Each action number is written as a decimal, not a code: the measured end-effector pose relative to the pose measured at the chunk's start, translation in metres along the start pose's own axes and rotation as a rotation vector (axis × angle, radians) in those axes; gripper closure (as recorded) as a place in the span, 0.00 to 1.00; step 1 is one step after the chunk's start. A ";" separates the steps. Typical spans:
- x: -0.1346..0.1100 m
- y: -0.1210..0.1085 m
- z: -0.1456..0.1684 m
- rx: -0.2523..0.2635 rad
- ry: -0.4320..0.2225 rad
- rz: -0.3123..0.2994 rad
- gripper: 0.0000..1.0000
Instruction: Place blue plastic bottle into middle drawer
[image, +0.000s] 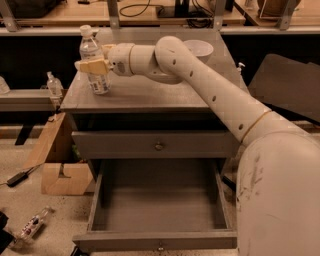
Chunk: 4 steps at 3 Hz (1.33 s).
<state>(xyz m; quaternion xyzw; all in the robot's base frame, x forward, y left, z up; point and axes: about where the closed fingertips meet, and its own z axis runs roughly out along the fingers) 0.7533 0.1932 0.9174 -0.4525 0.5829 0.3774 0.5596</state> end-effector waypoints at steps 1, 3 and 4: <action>0.000 0.002 0.002 -0.004 0.000 0.000 0.65; -0.023 0.019 -0.006 -0.025 -0.033 -0.036 1.00; -0.058 0.056 -0.034 -0.032 -0.076 -0.094 1.00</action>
Offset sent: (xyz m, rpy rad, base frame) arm -0.0009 0.0026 -0.0003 0.0003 0.0007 0.0039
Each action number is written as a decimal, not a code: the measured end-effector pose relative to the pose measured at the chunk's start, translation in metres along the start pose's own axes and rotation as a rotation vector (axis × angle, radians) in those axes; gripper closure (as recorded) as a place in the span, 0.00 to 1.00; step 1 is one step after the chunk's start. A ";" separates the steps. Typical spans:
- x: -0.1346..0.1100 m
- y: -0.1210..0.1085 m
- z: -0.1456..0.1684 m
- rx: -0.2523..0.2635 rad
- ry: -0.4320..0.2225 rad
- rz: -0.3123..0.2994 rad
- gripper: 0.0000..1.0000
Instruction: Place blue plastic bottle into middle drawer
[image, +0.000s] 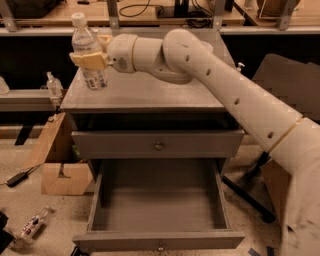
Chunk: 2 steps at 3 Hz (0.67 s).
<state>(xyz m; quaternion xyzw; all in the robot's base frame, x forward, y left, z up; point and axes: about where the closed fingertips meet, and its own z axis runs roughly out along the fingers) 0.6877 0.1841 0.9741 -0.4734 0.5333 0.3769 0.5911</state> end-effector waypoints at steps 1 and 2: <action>-0.036 0.052 -0.027 0.014 -0.031 -0.046 1.00; -0.026 0.096 -0.066 0.058 0.025 -0.047 1.00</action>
Offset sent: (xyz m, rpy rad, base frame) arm -0.1854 -0.0932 -0.0587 -0.1476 0.0310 -0.1421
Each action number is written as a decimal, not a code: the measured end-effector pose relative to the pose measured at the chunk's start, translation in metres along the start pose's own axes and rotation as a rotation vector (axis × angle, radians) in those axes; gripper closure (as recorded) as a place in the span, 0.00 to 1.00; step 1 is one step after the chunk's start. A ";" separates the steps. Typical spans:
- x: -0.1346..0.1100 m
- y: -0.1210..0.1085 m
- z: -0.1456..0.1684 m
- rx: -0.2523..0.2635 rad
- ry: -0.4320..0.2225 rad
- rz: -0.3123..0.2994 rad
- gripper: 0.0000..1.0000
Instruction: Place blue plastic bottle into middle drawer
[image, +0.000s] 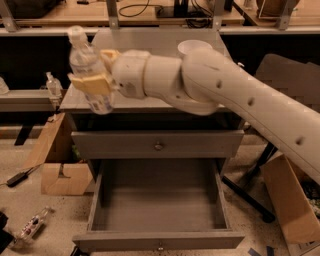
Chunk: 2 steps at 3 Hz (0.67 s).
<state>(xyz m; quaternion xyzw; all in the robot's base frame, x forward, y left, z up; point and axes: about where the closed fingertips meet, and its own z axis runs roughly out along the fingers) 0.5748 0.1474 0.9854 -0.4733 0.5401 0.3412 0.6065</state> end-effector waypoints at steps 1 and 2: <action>0.050 0.034 -0.043 0.023 0.072 0.037 1.00; 0.096 0.045 -0.071 0.041 0.059 0.058 1.00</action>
Offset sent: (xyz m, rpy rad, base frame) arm -0.0509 -0.1045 -0.1801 0.0323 0.1080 -0.0683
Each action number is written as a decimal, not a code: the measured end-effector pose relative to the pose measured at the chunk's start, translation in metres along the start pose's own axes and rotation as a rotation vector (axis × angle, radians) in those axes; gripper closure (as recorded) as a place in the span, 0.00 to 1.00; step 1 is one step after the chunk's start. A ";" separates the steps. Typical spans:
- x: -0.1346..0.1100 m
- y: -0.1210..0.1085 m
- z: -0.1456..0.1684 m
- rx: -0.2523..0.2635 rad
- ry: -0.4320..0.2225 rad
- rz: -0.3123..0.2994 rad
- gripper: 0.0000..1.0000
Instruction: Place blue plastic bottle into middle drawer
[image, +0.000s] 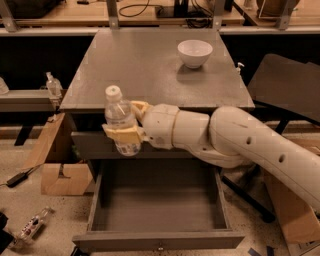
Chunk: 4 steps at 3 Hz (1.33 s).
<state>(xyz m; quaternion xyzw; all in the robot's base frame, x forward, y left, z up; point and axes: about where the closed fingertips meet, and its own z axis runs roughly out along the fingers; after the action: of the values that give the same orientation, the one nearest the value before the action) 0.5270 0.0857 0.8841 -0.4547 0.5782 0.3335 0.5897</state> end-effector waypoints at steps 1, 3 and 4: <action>0.065 -0.018 -0.007 0.002 -0.073 0.045 1.00; 0.121 -0.006 0.006 -0.022 -0.021 0.082 1.00; 0.187 0.009 0.022 -0.054 0.002 0.094 1.00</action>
Offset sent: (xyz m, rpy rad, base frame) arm 0.0165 -0.0187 -0.0440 0.0563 -0.0041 0.0028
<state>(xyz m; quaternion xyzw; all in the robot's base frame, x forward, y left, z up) 0.5472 0.0843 0.6964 -0.4430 0.5903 0.3757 0.5605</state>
